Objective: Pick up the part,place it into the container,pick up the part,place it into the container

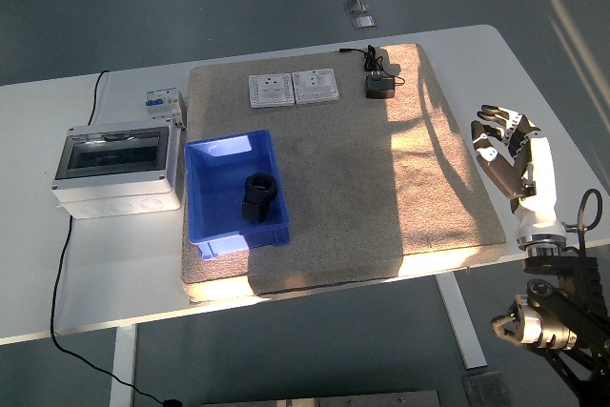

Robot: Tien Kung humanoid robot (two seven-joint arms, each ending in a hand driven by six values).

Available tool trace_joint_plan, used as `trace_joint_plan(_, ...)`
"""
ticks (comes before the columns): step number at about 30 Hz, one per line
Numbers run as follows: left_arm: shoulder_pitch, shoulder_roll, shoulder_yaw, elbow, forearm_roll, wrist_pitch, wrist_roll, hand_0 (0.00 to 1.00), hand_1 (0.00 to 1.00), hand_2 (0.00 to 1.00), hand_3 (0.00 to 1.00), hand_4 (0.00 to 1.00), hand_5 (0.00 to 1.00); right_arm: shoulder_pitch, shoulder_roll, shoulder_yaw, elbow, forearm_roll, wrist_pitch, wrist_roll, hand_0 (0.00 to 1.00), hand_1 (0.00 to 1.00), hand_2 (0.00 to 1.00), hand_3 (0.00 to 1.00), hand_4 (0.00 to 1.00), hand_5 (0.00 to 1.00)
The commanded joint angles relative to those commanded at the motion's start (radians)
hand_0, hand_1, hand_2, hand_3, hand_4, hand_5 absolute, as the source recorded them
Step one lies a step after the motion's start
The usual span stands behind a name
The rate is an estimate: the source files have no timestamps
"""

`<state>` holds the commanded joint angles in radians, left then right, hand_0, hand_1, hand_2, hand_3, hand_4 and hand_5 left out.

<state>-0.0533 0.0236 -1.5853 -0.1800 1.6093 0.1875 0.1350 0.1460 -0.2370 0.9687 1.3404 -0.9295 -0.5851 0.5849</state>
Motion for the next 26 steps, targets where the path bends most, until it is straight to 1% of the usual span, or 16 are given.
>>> trace_joint_plan(1, 0.0, 0.0, -0.001, 0.0, 0.001, 0.0, 0.0, 0.675, 0.664, 0.668, 0.619, 0.678, 0.688, 0.0, 0.0, 0.001, -0.002, 0.006, 0.0, 0.003, 0.744, 0.646, 0.691, 0.64, 0.657, 0.375)
trace_joint_plan(2, 0.0, 0.0, -0.001, 0.0, 0.002, 0.001, 0.0, 0.675, 0.663, 0.669, 0.617, 0.674, 0.668, 0.0, 0.001, 0.001, -0.004, 0.012, 0.0, 0.005, 0.743, 0.653, 0.699, 0.639, 0.692, 0.401)
trace_joint_plan(7, 0.0, -0.002, -0.002, 0.0, 0.003, 0.002, 0.0, 0.675, 0.663, 0.669, 0.617, 0.674, 0.668, 0.0, 0.003, 0.008, -0.012, 0.045, 0.002, 0.022, 0.743, 0.653, 0.699, 0.639, 0.692, 0.401)
trace_joint_plan(8, 0.001, -0.002, -0.002, 0.0, 0.003, 0.003, 0.0, 0.675, 0.663, 0.669, 0.615, 0.671, 0.66, 0.0, 0.003, 0.01, -0.013, 0.048, 0.004, 0.022, 0.778, 0.73, 0.752, 0.662, 0.726, 0.433)
trace_joint_plan(13, 0.001, -0.004, 0.0, 0.0, 0.002, 0.002, 0.001, 0.675, 0.663, 0.669, 0.615, 0.671, 0.66, 0.0, 0.004, 0.013, -0.017, 0.062, 0.02, 0.021, 0.778, 0.73, 0.752, 0.662, 0.726, 0.433)
trace_joint_plan(14, 0.002, -0.004, 0.0, 0.0, 0.002, 0.002, 0.001, 0.674, 0.663, 0.67, 0.613, 0.667, 0.649, 0.0, 0.005, 0.013, -0.017, 0.065, 0.022, 0.022, 0.986, 0.897, 0.912, 0.866, 0.955, 0.701)
trace_joint_plan(19, 0.002, -0.004, 0.001, 0.0, 0.001, 0.002, 0.003, 0.674, 0.663, 0.67, 0.613, 0.667, 0.649, -0.001, 0.005, 0.016, -0.019, 0.08, 0.024, 0.027, 0.986, 0.897, 0.912, 0.866, 0.955, 0.701)
trace_joint_plan(20, 0.002, -0.004, 0.0, 0.0, 0.001, 0.002, 0.003, 0.674, 0.664, 0.671, 0.612, 0.664, 0.644, -0.001, 0.005, 0.017, -0.019, 0.081, 0.023, 0.027, 0.998, 0.9, 0.909, 0.901, 0.998, 0.787)
trace_joint_plan(26, 0.002, -0.004, -0.002, 0.0, 0.004, 0.004, 0.003, 0.674, 0.664, 0.671, 0.612, 0.664, 0.644, -0.001, 0.006, 0.017, -0.019, 0.081, 0.022, 0.022, 0.998, 0.9, 0.909, 0.901, 0.998, 0.787)
